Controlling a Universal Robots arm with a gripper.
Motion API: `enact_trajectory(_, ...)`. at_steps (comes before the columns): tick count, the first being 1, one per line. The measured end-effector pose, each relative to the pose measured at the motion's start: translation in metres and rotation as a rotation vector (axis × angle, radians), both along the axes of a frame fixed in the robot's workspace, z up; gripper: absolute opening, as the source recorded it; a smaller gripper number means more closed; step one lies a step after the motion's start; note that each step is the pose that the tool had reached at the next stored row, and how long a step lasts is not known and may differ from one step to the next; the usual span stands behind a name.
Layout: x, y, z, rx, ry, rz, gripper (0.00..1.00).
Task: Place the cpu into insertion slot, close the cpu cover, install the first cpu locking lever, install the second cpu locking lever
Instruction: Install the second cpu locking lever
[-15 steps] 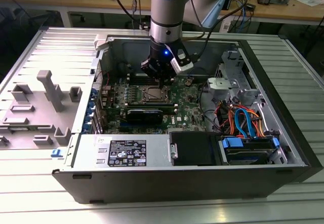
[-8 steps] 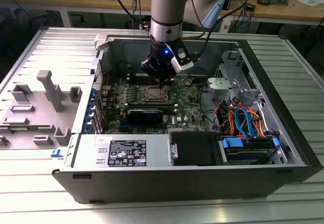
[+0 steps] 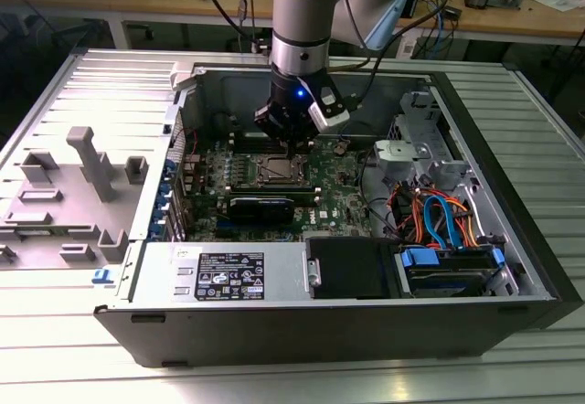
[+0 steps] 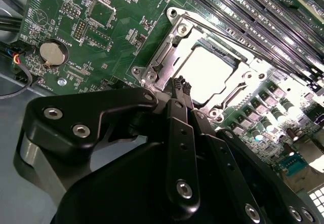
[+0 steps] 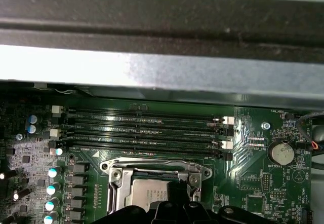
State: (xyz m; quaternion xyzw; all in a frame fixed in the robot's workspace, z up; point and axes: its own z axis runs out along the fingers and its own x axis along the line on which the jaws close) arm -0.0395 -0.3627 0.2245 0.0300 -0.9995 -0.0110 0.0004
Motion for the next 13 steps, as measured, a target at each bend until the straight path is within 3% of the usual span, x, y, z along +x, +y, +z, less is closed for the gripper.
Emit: enact_trajectory(13, 0.0000, -0.0023, 0.0000, 0.0001, -0.0001, 0.000, 0.11)
